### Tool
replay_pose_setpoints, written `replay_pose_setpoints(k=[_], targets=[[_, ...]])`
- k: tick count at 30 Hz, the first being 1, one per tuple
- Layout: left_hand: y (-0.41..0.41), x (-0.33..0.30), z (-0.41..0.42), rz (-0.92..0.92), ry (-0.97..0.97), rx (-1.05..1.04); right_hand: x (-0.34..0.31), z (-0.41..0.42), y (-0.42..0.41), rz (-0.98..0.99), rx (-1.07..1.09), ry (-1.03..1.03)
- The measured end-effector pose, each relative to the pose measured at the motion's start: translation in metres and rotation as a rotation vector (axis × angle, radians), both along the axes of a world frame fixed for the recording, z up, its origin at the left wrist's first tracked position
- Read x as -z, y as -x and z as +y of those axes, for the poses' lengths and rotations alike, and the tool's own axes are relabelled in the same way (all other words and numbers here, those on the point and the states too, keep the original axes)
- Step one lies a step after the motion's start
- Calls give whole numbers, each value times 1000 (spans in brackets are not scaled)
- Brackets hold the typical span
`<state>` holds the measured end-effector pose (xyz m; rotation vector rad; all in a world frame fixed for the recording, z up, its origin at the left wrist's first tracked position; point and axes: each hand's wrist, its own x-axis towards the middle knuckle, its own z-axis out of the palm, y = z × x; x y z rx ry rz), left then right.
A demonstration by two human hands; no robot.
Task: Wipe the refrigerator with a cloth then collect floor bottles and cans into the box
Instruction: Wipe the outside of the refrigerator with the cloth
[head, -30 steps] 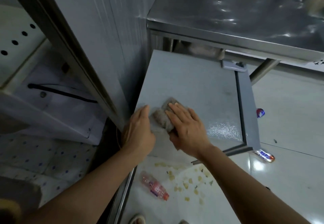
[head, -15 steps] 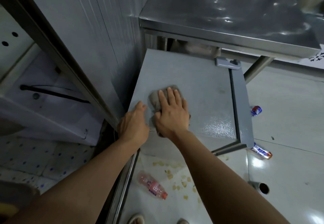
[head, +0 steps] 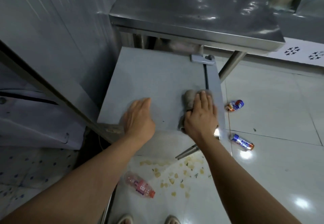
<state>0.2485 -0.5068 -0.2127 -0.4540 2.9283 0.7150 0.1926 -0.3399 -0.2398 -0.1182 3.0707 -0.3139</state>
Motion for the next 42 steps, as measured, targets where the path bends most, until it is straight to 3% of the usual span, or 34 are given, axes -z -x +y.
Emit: replay_pose_setpoints(k=[3,6,11,17,30,42], targets=[[8,0,6,17,-44,-9,2,-27,-22,20,-250,20],[16,3,18,-36,-6,0,5,-12,-23,35,-341,8],[25,9,41,-125,69,-97,10,63,-16,12,-4,28],[41,21,65,-167,113,-215,4,54,36,-21,129,243],[39,32,65,-143,124,-221,-1,40,153,-96,97,274],[42,29,64,-207,125,-222,10,67,18,-24,100,366]])
